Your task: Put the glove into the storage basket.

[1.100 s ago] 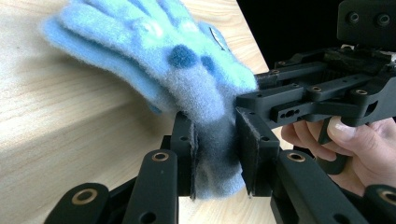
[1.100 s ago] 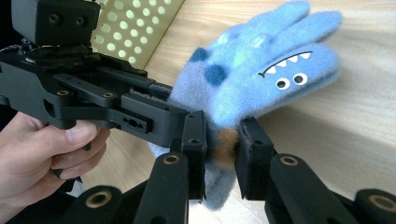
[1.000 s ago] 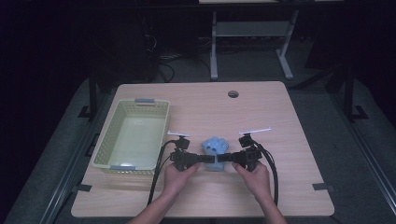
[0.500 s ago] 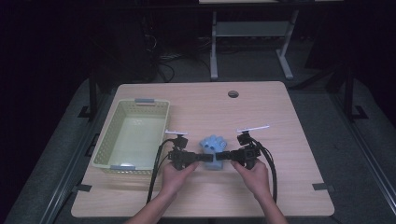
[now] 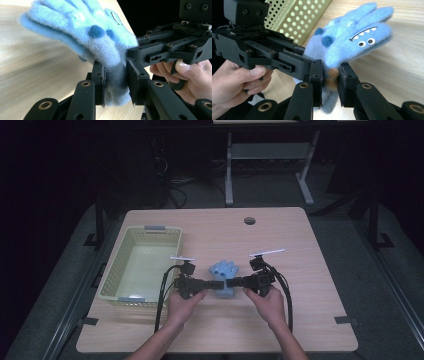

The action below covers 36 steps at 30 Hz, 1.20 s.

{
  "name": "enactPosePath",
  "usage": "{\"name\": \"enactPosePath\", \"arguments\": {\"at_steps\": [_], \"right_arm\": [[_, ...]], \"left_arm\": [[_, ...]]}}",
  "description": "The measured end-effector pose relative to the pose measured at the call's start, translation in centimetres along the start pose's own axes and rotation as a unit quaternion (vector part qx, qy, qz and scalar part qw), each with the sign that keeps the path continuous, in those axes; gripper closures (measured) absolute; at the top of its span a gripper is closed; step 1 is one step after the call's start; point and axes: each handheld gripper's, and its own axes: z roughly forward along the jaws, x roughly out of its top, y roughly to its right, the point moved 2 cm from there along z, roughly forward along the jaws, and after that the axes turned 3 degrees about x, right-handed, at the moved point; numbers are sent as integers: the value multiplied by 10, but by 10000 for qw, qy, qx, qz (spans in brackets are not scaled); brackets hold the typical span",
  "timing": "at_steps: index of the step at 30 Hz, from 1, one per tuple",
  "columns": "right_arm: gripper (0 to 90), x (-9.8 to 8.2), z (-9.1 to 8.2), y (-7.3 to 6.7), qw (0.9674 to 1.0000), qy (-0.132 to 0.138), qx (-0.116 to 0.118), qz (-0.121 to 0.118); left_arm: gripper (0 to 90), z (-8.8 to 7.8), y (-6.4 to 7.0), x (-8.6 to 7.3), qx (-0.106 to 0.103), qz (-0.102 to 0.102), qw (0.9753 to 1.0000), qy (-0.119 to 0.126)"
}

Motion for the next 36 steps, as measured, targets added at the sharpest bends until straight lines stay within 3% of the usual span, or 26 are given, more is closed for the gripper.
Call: {"name": "enactPosePath", "arguments": {"at_steps": [9,23,36], "right_arm": [[754,13,0,-11,9999,3,58,-85],[755,36,8,-32,9995,-53,-43,-306],[755,57,19,-53,9990,-47,12,-450]], "left_arm": [[695,-13,1,10,-74,40,10000,39],[699,-38,2,25,7,79,9999,148],[700,-64,0,38,51,147,9997,208]]}}
